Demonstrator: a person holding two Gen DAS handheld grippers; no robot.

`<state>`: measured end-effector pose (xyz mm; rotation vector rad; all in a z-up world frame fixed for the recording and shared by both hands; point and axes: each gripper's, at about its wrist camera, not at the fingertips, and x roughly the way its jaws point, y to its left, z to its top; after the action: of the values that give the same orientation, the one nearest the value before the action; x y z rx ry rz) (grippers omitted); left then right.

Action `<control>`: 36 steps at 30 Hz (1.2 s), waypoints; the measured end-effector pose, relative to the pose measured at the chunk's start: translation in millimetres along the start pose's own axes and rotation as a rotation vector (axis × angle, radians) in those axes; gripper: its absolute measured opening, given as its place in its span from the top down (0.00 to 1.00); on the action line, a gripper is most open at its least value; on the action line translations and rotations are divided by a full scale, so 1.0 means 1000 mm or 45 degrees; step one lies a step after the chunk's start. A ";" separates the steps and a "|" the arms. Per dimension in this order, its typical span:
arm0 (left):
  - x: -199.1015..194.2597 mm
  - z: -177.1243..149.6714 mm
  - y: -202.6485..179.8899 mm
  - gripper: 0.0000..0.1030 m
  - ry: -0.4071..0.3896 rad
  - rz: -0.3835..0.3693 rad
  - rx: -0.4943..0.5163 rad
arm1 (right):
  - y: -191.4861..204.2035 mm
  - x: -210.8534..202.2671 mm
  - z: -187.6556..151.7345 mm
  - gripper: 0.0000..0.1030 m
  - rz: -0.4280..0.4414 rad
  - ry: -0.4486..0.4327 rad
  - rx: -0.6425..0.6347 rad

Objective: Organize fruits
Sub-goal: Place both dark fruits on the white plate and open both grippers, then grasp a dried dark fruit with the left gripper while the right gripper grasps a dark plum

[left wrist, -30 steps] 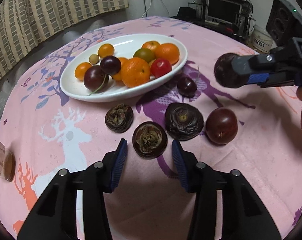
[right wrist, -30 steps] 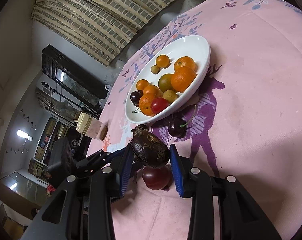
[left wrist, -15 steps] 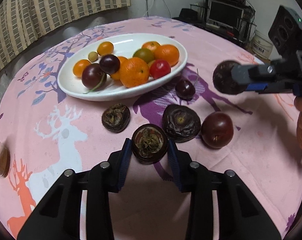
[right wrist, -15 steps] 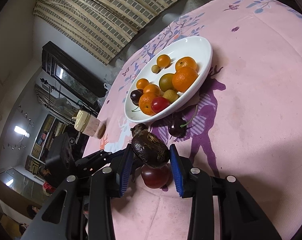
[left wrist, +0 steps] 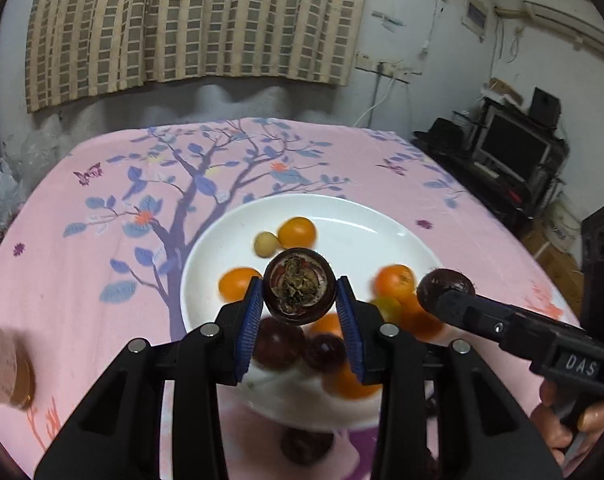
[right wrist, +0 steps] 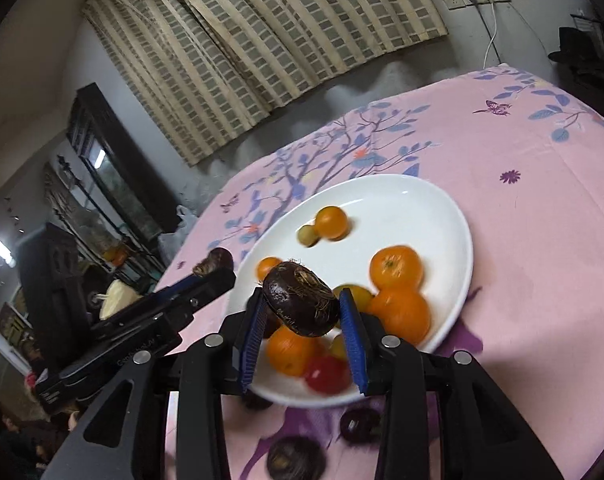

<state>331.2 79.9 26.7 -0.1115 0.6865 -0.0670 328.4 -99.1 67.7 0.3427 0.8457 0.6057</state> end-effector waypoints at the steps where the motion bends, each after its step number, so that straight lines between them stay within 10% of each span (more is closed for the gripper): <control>1: 0.008 0.003 0.001 0.64 0.018 0.004 -0.014 | 0.000 0.004 0.001 0.62 -0.016 -0.003 -0.013; 5: 0.003 0.008 0.004 0.14 -0.030 0.064 -0.035 | 0.000 -0.002 0.002 0.48 -0.028 -0.043 -0.037; 8: -0.016 0.007 0.005 0.06 -0.087 0.071 -0.029 | 0.003 -0.019 0.001 0.37 -0.029 -0.087 -0.069; 36: -0.059 -0.081 0.032 0.05 0.048 0.198 -0.090 | 0.054 -0.039 -0.117 0.29 -0.226 0.345 -0.586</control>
<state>234.6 111.0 -2.4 -0.1248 0.7334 0.1045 197.6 -75.6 45.3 -0.2355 0.9540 0.6687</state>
